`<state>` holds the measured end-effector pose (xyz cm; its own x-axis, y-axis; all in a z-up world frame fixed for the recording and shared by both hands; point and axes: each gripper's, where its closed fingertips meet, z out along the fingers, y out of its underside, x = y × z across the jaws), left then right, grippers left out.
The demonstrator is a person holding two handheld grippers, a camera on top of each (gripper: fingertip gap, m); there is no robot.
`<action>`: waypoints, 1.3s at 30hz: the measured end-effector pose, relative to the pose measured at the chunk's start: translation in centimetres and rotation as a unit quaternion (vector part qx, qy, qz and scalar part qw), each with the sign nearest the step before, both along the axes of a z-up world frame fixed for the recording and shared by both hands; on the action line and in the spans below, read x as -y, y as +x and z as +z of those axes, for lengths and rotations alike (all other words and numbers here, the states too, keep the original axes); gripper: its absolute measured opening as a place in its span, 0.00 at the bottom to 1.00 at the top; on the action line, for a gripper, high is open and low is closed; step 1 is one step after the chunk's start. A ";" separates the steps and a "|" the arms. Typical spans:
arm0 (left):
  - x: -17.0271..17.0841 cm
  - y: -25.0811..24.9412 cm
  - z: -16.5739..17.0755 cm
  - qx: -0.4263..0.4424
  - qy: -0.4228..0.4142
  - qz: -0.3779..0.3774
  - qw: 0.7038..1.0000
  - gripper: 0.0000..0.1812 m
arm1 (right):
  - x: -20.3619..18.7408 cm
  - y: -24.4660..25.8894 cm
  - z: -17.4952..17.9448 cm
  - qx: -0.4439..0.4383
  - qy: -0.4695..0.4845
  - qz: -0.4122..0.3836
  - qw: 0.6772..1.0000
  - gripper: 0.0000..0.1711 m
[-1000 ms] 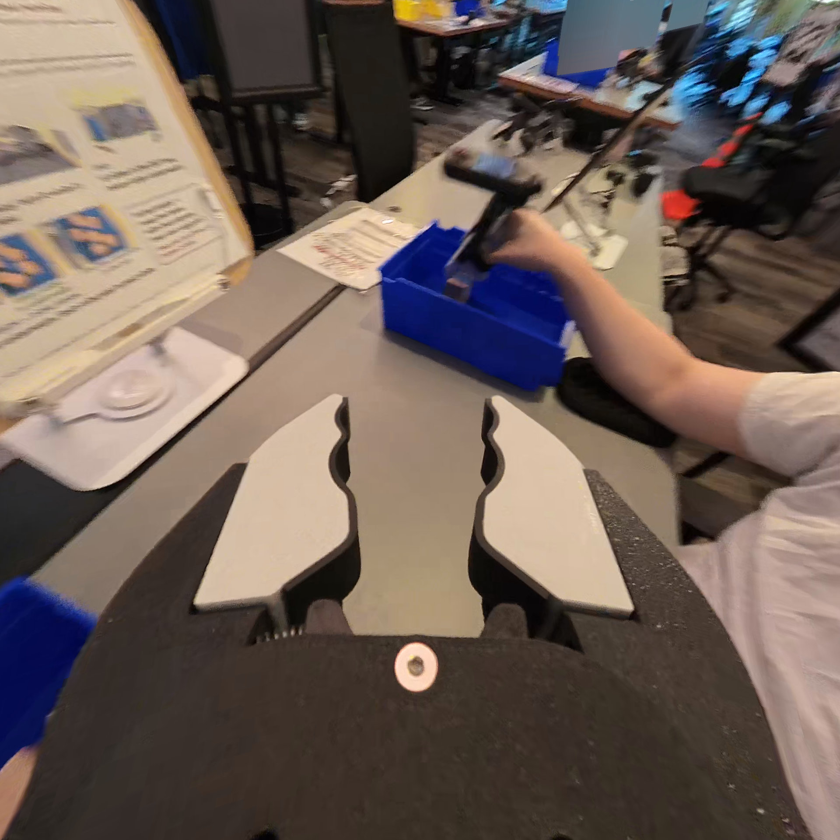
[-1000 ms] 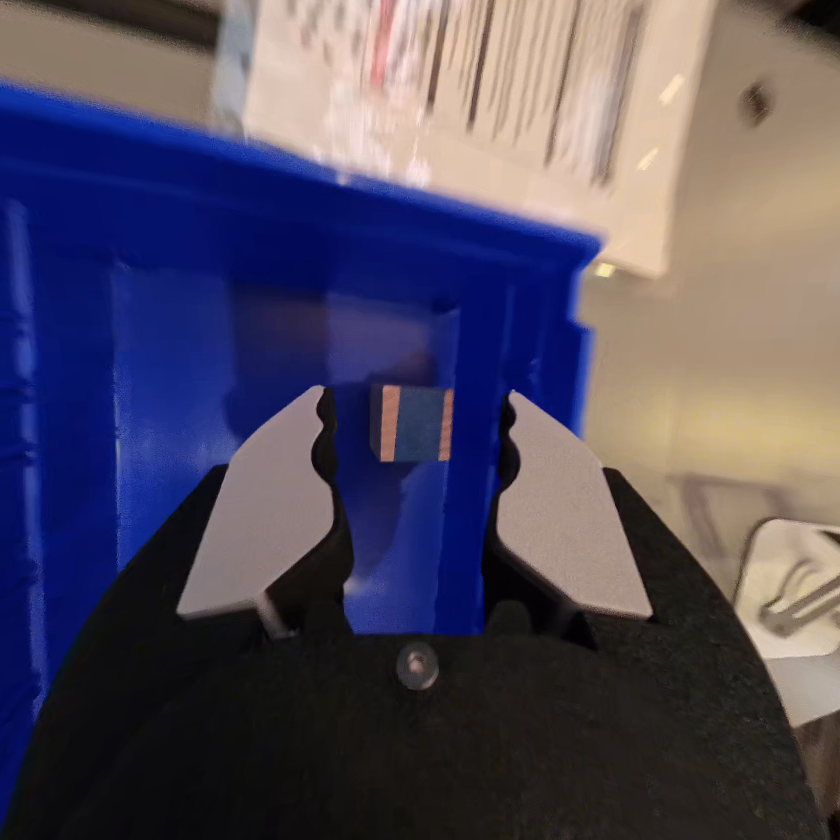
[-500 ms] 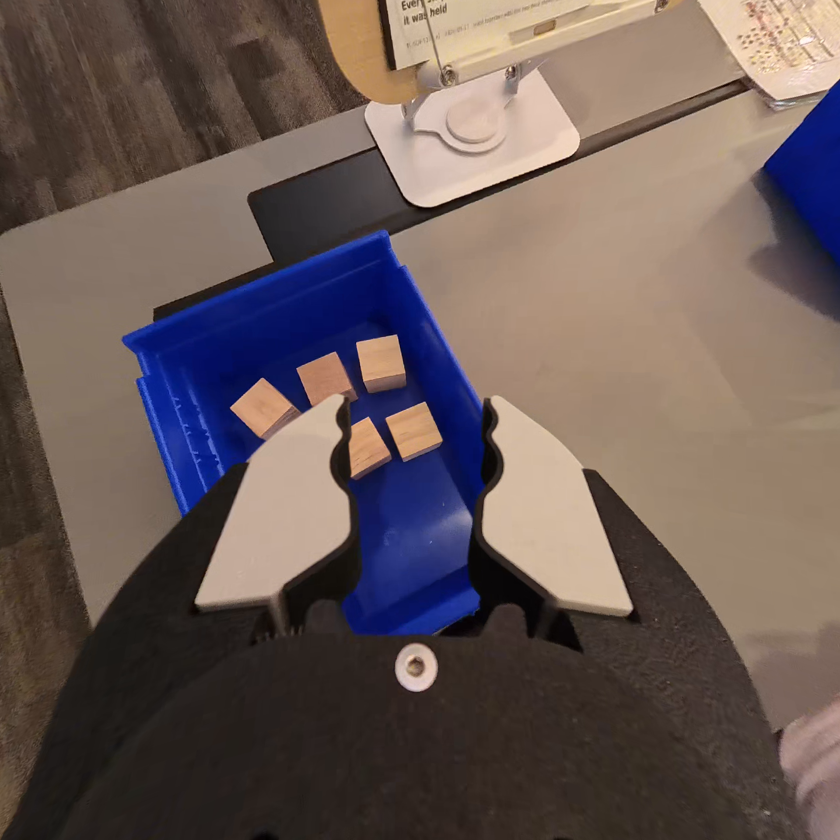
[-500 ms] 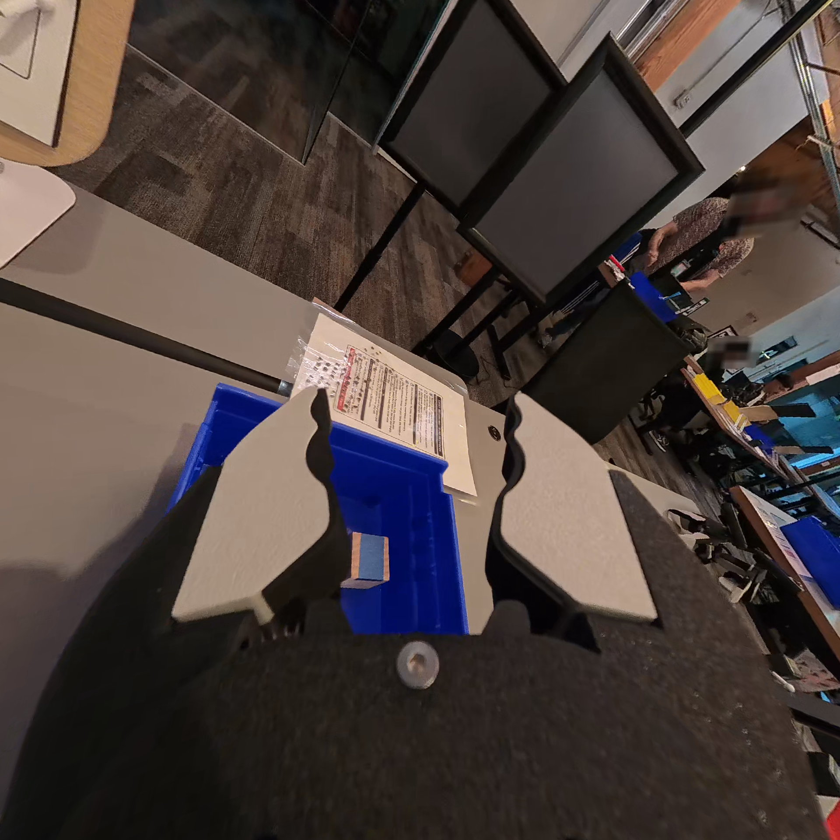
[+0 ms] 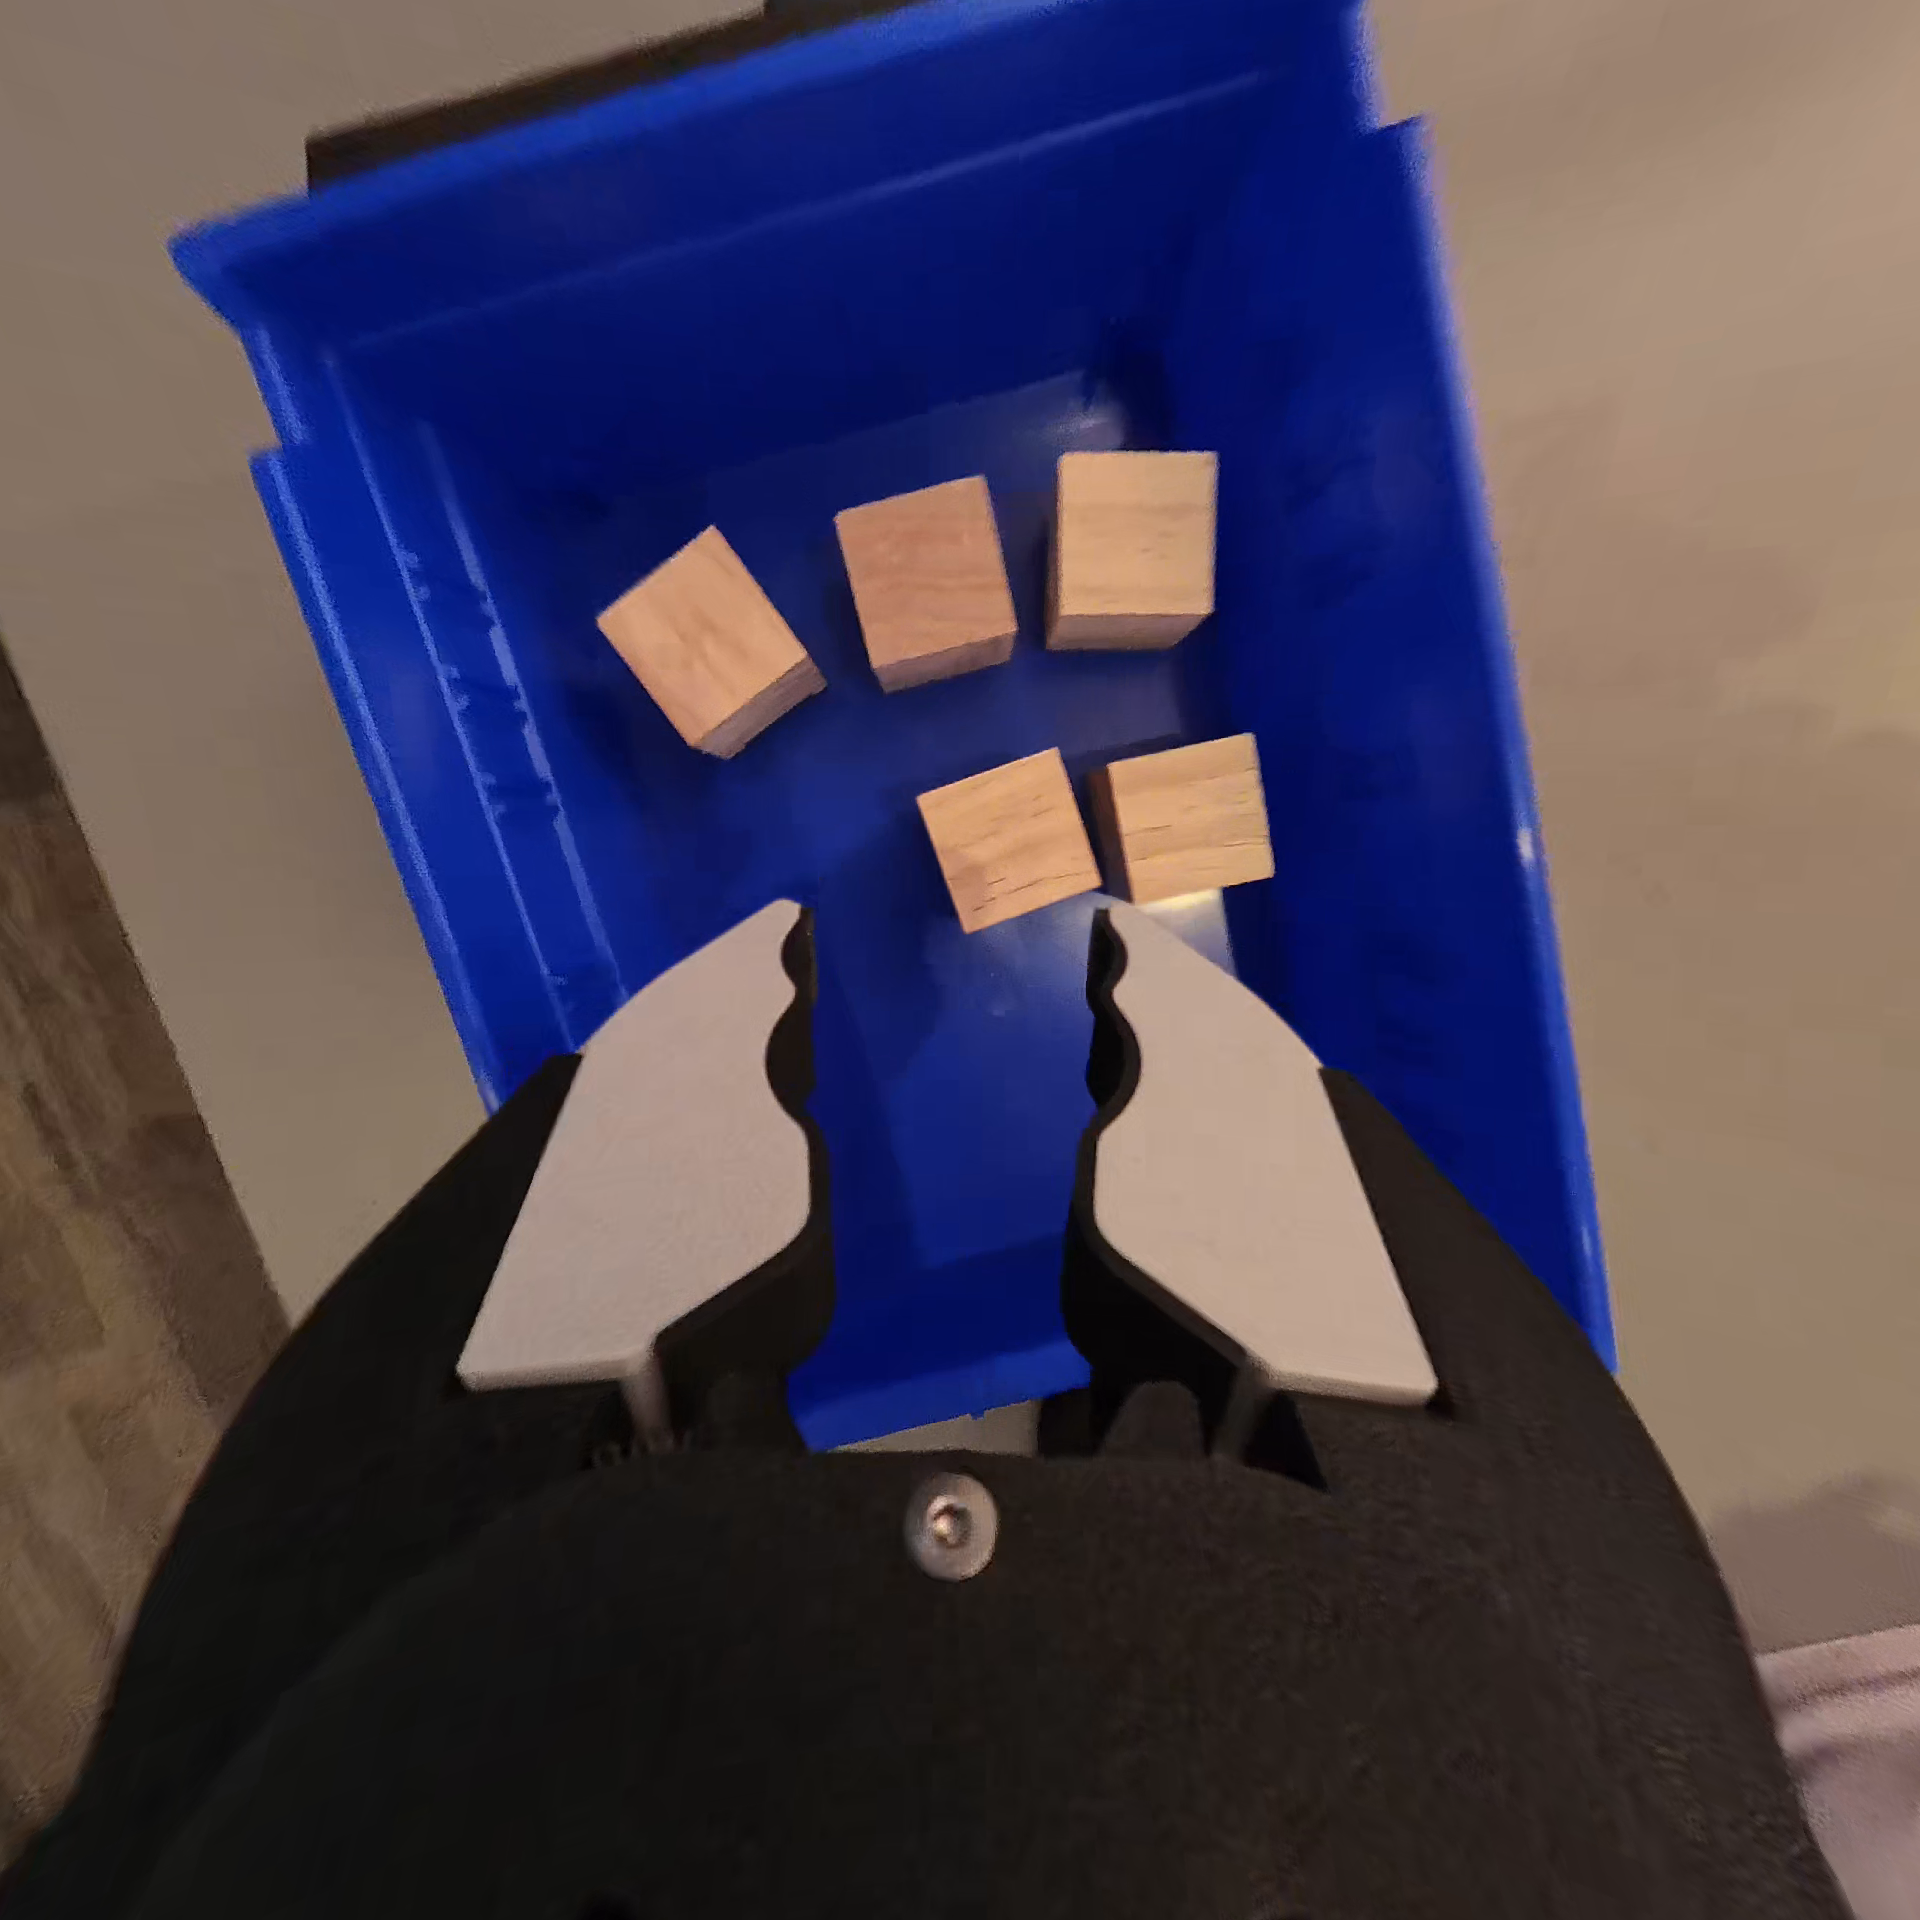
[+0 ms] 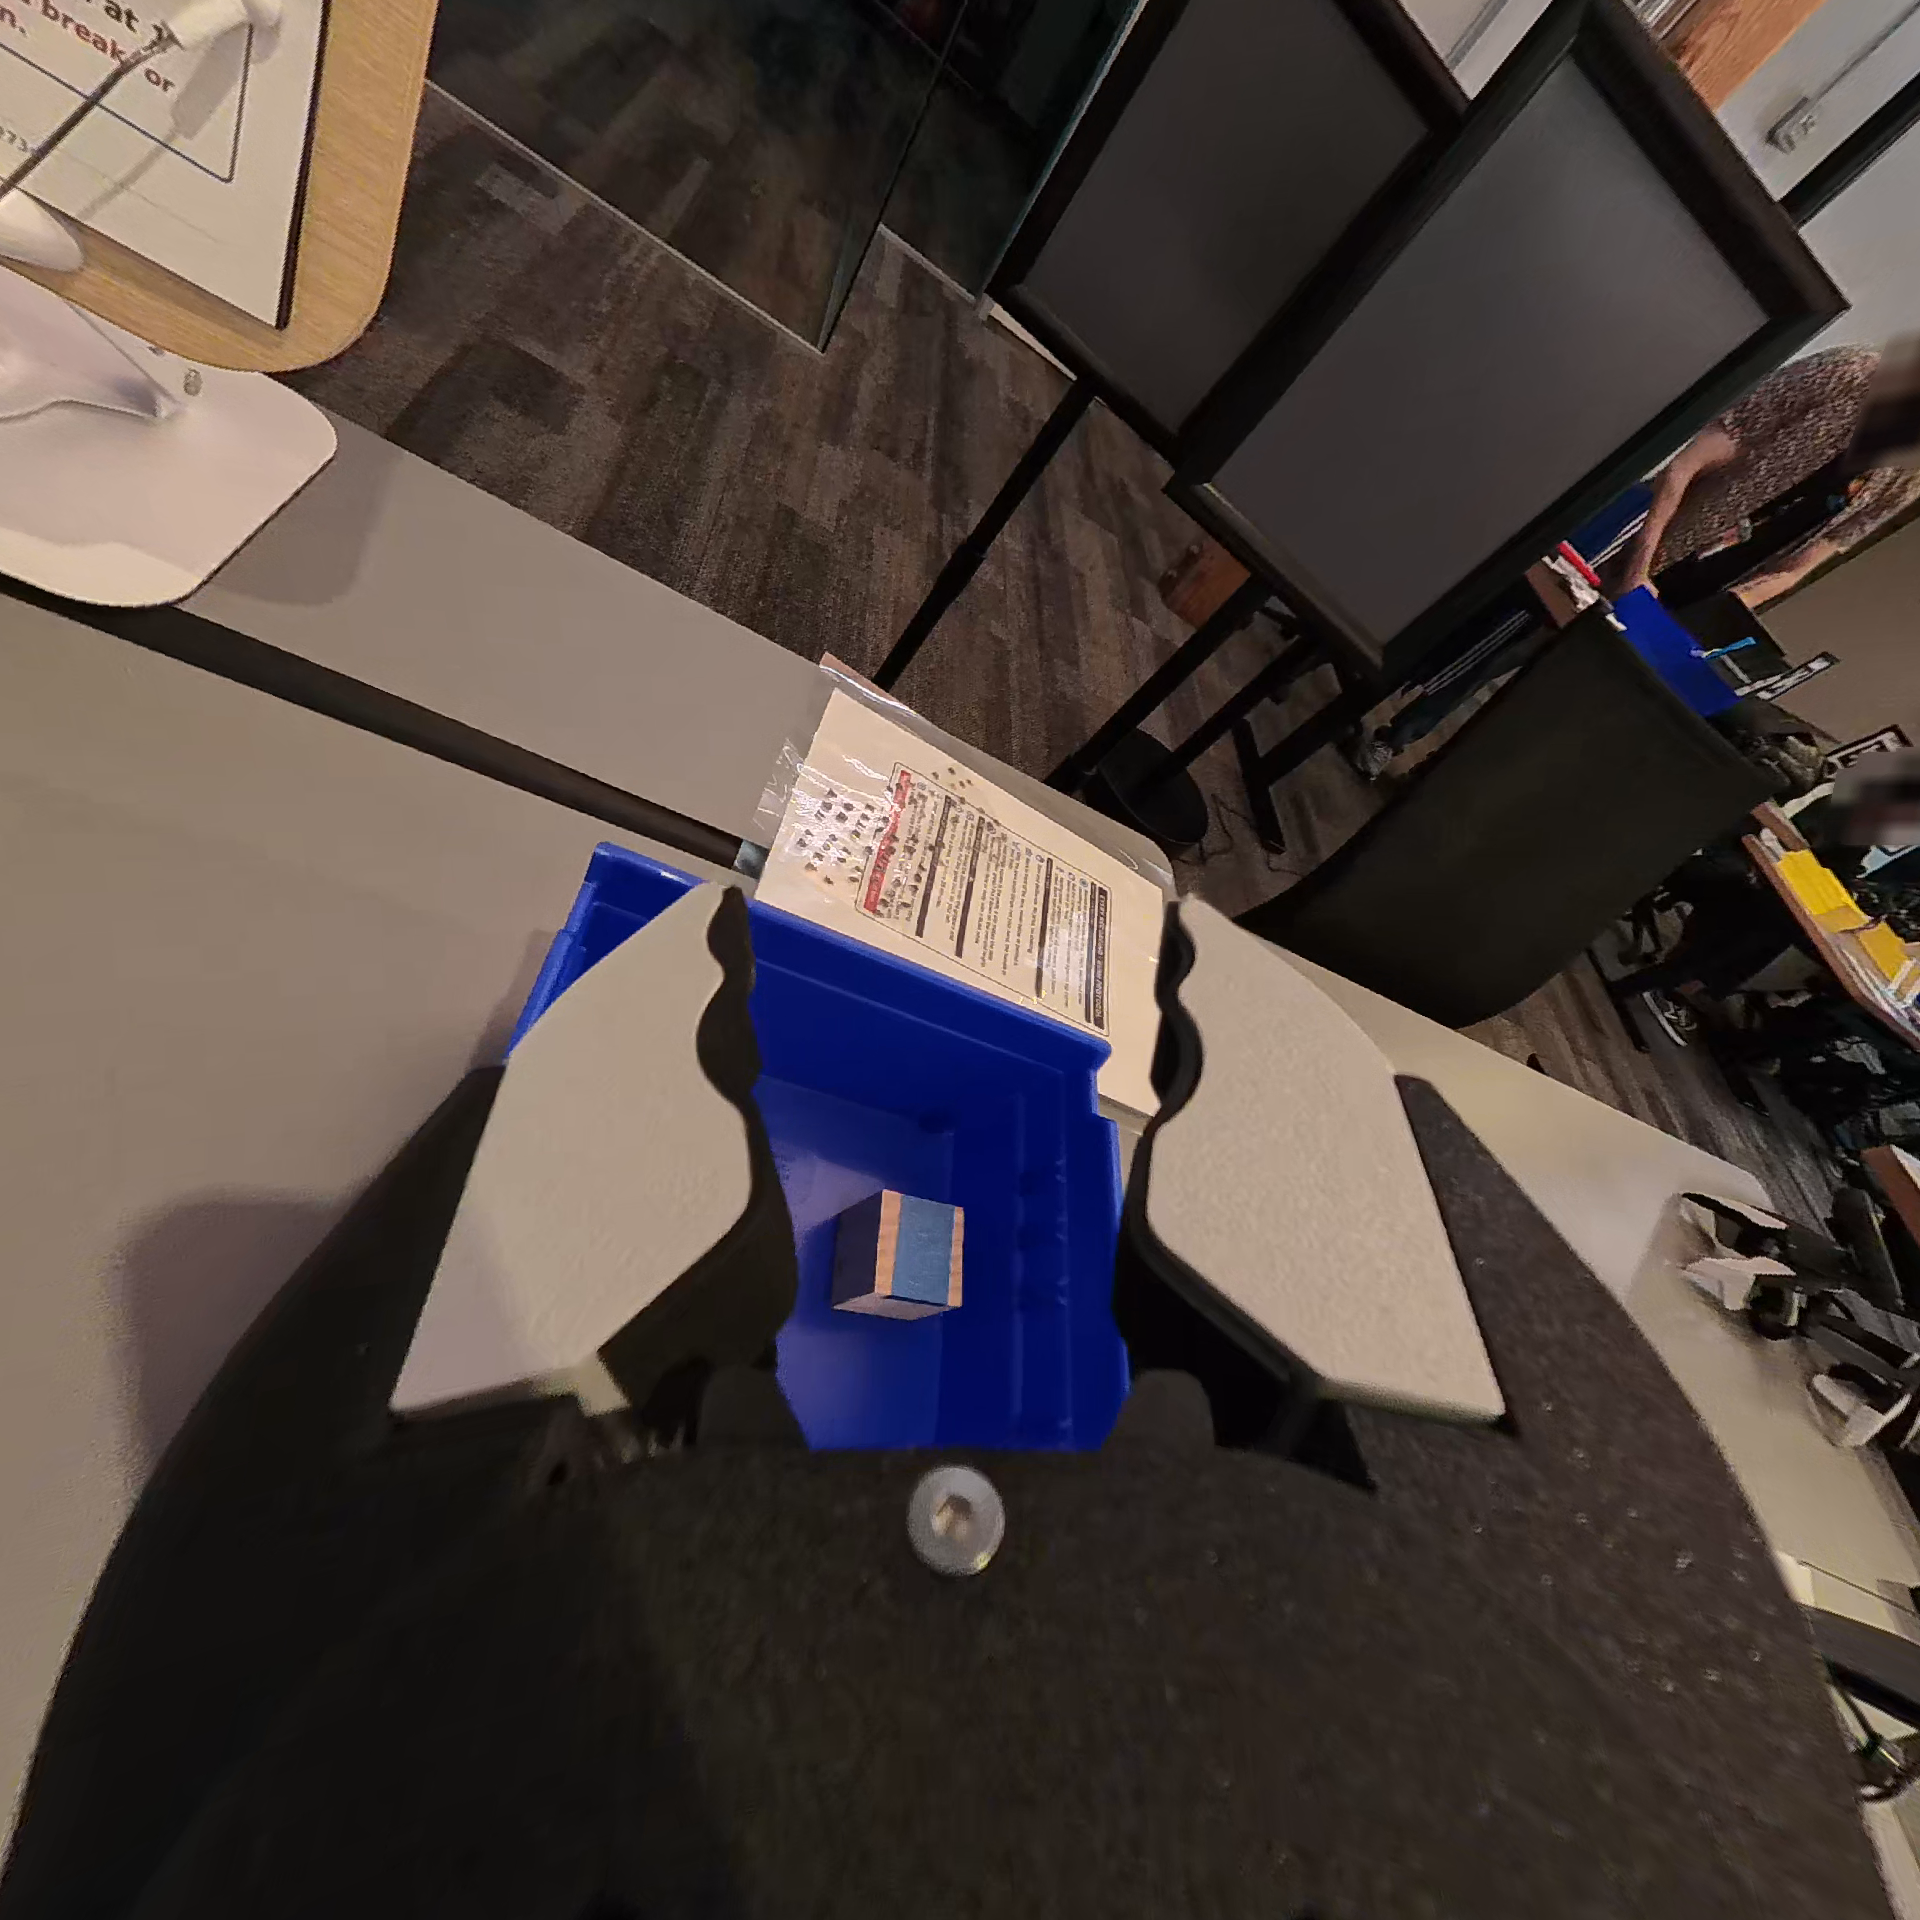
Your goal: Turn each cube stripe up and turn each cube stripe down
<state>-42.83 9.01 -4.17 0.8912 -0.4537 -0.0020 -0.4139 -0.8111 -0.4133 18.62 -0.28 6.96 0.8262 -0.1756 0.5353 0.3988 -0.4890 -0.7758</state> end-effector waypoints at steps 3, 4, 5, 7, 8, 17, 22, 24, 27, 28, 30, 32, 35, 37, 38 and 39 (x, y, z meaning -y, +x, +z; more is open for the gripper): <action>-0.4 0.2 -2.2 0.020 -0.051 0.048 0.997 0.29 | -0.1 -0.2 -0.3 -0.002 -0.008 0.005 1.000 0.43; -0.6 0.4 -2.9 0.029 -0.061 0.057 0.996 0.28 | -0.1 -0.3 -0.4 -0.001 -0.010 0.007 1.000 0.43; -0.9 0.5 -3.4 0.031 -0.068 0.065 0.995 0.28 | -0.1 -0.3 -0.4 0.000 -0.012 0.008 1.000 0.43; -1.4 0.3 -4.5 0.022 -0.077 0.084 0.993 0.29 | -0.1 -0.6 -0.5 0.001 -0.016 0.013 1.000 0.44; -1.4 0.4 -4.9 0.022 -0.083 0.091 0.992 0.30 | -0.2 -0.7 -0.6 0.002 -0.018 0.016 1.000 0.44; -1.0 1.4 -7.6 -0.013 -0.133 0.095 0.987 0.32 | 0.0 -0.9 -0.9 0.000 -0.032 0.022 0.999 0.44; -1.1 1.4 -8.6 -0.046 -0.141 0.095 0.984 0.31 | 0.0 -1.2 -0.9 0.002 -0.037 0.029 0.999 0.44; -1.1 1.5 -8.9 -0.051 -0.145 0.096 0.983 0.31 | 0.0 -1.4 -1.1 0.003 -0.041 0.031 0.999 0.44; -0.9 1.6 -9.4 -0.057 -0.158 0.095 0.981 0.29 | -0.1 -1.4 -1.3 0.004 -0.048 0.034 0.998 0.44; -0.7 1.5 -9.7 -0.065 -0.164 0.094 0.980 0.28 | -0.1 -1.5 -1.4 0.005 -0.050 0.034 0.998 0.44; -0.2 1.2 -10.3 -0.086 -0.182 0.088 0.976 0.25 | -0.1 -1.5 -1.6 0.006 -0.055 0.035 0.998 0.44; -0.2 1.2 -10.4 -0.096 -0.182 0.075 0.976 0.25 | -0.1 -1.7 -1.7 0.007 -0.058 0.037 0.998 0.44; 0.2 1.1 -9.7 -0.090 -0.182 0.055 0.978 0.25 | -0.2 -1.9 -1.7 0.014 -0.061 0.041 0.997 0.44; 0.1 1.0 -8.1 -0.060 -0.161 0.052 0.984 0.25 | -0.2 -2.2 -1.6 0.018 -0.060 0.046 0.997 0.44; 0.0 1.2 -7.0 -0.032 -0.146 0.047 0.988 0.25 | -0.2 -2.4 -1.5 0.021 -0.059 0.048 0.997 0.44; 0.0 1.6 -5.6 0.004 -0.127 0.038 0.991 0.25 | -0.3 -2.6 -1.3 0.026 -0.055 0.053 0.997 0.44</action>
